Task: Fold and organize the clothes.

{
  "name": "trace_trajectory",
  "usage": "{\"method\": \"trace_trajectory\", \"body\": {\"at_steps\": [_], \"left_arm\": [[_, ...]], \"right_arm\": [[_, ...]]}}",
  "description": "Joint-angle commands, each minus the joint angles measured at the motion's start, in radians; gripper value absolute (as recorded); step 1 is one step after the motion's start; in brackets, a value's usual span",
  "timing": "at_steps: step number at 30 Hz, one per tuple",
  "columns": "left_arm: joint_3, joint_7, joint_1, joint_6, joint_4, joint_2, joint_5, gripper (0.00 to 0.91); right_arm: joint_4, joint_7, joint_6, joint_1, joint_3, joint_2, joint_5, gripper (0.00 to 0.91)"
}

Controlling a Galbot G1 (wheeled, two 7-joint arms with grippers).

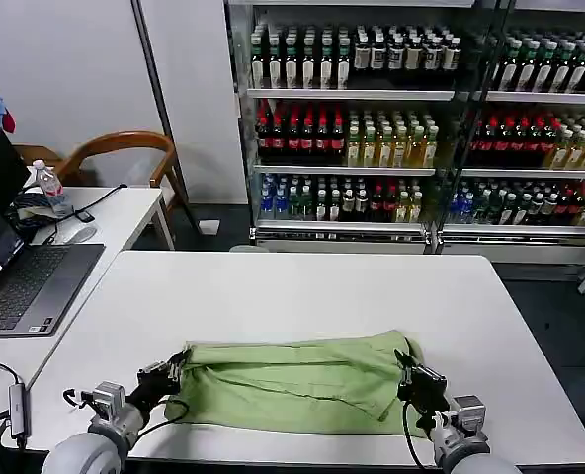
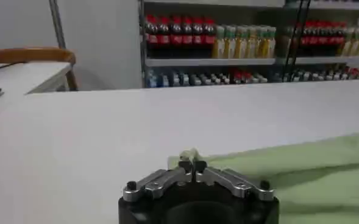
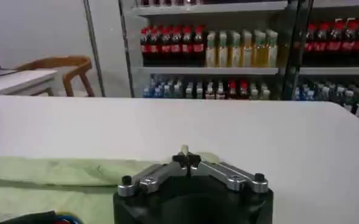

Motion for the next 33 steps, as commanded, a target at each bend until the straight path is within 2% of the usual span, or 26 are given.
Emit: {"method": "trace_trajectory", "body": {"at_steps": [1,2,3,4,5,12,19,24,27,33], "left_arm": [[0.0,0.001,0.051,0.016,-0.029,-0.001,0.017,0.564],[0.001,0.001,0.055,0.017,-0.032,-0.001,0.029,0.907],[0.001,0.001,0.058,0.037,-0.035,-0.001,0.043,0.907],[0.0,-0.001,0.06,0.051,-0.039,0.001,0.063,0.907],[-0.002,-0.003,0.062,0.054,-0.04,0.002,0.072,0.907],[-0.06,-0.028,0.053,0.042,-0.058,0.019,0.066,0.907],[-0.089,-0.114,0.069,0.034,-0.13,0.027,-0.055,0.907],[0.02,-0.277,0.091,0.045,-0.165,-0.011,-0.046,0.907],[0.078,-0.374,0.08,0.051,-0.153,-0.036,-0.046,0.907],[0.12,-0.442,0.045,0.036,-0.099,-0.059,-0.058,0.907]], "right_arm": [[-0.006,-0.008,0.002,-0.019,0.0,-0.001,-0.014,0.0],[-0.008,-0.014,0.0,-0.019,-0.002,-0.002,-0.027,0.0],[-0.008,-0.012,-0.001,-0.02,-0.002,-0.003,-0.033,0.0],[-0.008,-0.01,-0.003,-0.023,-0.001,-0.003,-0.04,0.635],[-0.005,-0.012,-0.004,-0.028,0.004,-0.005,-0.04,0.907],[0.027,-0.029,-0.002,-0.094,0.105,-0.032,-0.047,0.907],[0.094,-0.042,0.004,-0.148,0.167,-0.018,-0.067,0.907],[0.123,-0.054,0.02,-0.176,0.168,-0.006,-0.137,0.907],[0.129,-0.055,0.021,-0.181,0.166,-0.001,-0.146,0.907],[0.119,-0.055,0.027,-0.182,0.158,0.008,-0.162,0.907]]}}
